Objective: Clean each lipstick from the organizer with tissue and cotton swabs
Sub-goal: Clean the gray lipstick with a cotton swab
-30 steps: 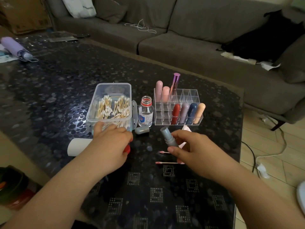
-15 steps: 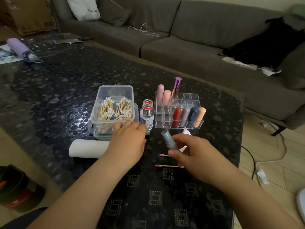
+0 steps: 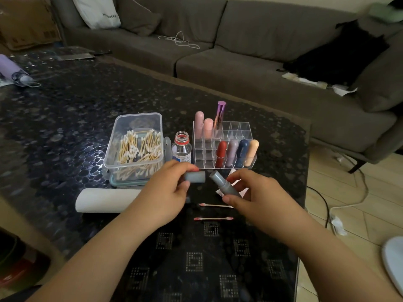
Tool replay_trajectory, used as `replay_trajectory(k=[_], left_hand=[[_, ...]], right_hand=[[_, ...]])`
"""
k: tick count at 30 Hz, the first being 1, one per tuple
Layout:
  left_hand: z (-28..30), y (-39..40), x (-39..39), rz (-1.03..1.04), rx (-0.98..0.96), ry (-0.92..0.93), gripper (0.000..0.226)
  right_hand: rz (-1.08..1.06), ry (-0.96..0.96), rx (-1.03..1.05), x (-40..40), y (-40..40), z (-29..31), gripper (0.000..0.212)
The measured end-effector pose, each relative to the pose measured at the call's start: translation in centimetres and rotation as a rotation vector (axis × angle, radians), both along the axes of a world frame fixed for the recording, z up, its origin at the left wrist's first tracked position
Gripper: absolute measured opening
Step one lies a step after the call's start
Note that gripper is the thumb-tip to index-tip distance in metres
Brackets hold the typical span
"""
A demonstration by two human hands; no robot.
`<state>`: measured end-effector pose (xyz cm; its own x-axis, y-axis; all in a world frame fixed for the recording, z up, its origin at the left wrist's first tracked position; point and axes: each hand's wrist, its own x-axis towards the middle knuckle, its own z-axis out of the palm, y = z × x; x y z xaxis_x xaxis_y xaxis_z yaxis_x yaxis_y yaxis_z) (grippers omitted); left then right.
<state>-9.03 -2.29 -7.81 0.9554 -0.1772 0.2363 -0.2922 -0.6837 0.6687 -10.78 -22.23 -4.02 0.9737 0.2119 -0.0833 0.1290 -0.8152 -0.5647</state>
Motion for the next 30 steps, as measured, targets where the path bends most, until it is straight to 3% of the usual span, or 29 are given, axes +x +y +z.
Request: replay_trajectory(k=[2, 5, 17, 22, 26, 30], left_hand=[[0.8, 0.3, -0.4, -0.073, -0.183, 0.083, 0.034], [1.7, 0.7, -1.0, -0.124, -0.303, 0.158, 0.035], [1.4, 1.5, -1.5, -0.099, -0.361, 0.137, 0.026], [1.3, 1.0, -1.9, -0.068, -0.313, 0.073, 0.025], [1.5, 0.2, -2.5, -0.045, -0.152, -0.058, 0.026], [1.9, 0.4, -2.8, -0.037, 0.007, -0.144, 0.043]], right_hand=[[-0.014, -0.027, 0.002, 0.1, 0.1, 0.1, 0.028], [-0.001, -0.057, 0.001, 0.1, 0.4, 0.3, 0.026], [0.11, -0.241, -0.04, -0.3, 1.8, 0.6, 0.027], [0.173, -0.242, -0.077, -0.4, 2.4, 0.2, 0.032], [0.218, -0.265, -0.126, -0.4, 3.3, -0.2, 0.024], [0.082, -0.23, -0.071, -0.3, 2.9, 0.5, 0.017]])
